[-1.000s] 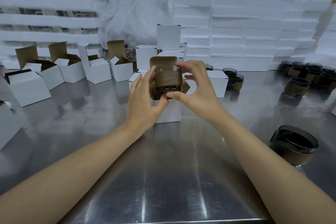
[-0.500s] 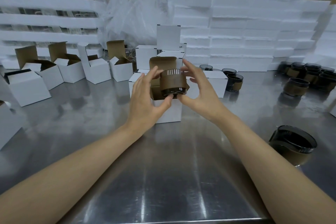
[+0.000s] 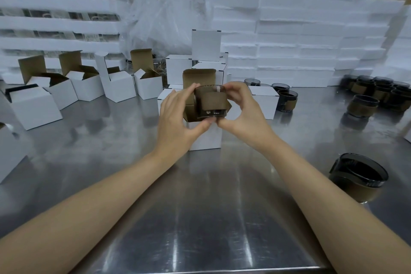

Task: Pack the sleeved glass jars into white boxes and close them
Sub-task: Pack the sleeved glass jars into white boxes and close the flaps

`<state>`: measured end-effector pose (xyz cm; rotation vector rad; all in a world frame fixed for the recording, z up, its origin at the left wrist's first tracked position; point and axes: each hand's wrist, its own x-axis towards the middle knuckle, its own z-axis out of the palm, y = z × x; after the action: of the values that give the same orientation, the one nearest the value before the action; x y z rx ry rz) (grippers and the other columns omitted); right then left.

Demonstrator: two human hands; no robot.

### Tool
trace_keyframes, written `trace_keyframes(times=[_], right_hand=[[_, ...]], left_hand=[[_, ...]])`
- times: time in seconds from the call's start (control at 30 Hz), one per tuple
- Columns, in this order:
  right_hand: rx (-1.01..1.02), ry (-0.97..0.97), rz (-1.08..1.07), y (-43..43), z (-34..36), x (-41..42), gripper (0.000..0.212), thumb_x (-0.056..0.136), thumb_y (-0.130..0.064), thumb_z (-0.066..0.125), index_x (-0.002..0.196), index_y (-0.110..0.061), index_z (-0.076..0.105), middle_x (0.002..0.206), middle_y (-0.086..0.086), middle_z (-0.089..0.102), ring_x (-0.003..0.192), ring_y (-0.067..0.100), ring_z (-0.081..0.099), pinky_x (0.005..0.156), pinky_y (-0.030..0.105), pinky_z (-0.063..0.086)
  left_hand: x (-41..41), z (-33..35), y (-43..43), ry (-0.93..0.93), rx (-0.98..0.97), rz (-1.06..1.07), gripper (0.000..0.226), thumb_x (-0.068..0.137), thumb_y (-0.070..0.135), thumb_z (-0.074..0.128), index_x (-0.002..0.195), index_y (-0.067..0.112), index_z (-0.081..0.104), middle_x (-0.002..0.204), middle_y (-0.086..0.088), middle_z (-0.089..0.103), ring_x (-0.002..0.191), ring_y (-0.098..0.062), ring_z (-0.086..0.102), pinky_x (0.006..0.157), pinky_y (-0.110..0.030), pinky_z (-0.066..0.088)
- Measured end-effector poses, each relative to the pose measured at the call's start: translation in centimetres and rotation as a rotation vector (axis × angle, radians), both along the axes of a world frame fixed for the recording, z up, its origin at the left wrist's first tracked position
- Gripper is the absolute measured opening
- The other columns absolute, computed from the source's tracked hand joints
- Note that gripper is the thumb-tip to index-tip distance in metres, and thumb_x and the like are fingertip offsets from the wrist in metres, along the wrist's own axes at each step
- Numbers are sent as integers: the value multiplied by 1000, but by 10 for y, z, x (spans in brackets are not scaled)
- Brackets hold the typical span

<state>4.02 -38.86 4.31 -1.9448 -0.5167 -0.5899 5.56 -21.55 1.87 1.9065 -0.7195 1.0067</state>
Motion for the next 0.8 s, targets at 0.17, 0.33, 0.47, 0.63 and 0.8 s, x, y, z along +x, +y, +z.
trace_keyframes(times=[0.17, 0.33, 0.47, 0.63, 0.8], right_hand=[[-43, 76, -5, 0, -3, 1, 58, 74, -11, 76, 114, -35, 42, 118, -7, 64, 106, -11, 52, 87, 1, 33], [-36, 70, -3, 0, -2, 2, 58, 74, -12, 78, 117, -31, 44, 118, -14, 61, 110, -15, 50, 88, 0, 32], [-19, -4, -45, -1, 2, 1, 61, 71, -10, 78, 119, -29, 46, 118, -20, 57, 114, -11, 50, 97, 8, 36], [-28, -89, -73, 1, 3, -1, 62, 71, -9, 77, 124, -27, 49, 120, -18, 58, 112, -5, 54, 96, 14, 41], [-68, -240, -87, 2, 5, -4, 64, 69, 1, 74, 125, -23, 54, 118, -7, 49, 109, 1, 55, 98, 18, 43]], left_hand=[[0, 1, 0, -27, 5, 23, 72, 75, 46, 69, 133, 7, 51, 124, -1, 58, 117, -8, 45, 104, -27, 31], [1, 1, 0, 25, -11, 30, 73, 76, 45, 73, 135, 11, 50, 123, 8, 53, 118, -11, 46, 108, -32, 32], [-2, 3, -2, 60, -19, 37, 72, 80, 48, 66, 139, 13, 46, 128, 8, 51, 122, -14, 43, 106, -55, 35], [-1, 3, -2, -21, -37, 45, 64, 83, 41, 59, 139, 12, 46, 134, 12, 44, 126, -5, 40, 107, -50, 35], [1, 3, -2, -78, 11, 70, 55, 82, 30, 59, 132, 8, 53, 132, 1, 53, 125, -16, 46, 109, -27, 29]])
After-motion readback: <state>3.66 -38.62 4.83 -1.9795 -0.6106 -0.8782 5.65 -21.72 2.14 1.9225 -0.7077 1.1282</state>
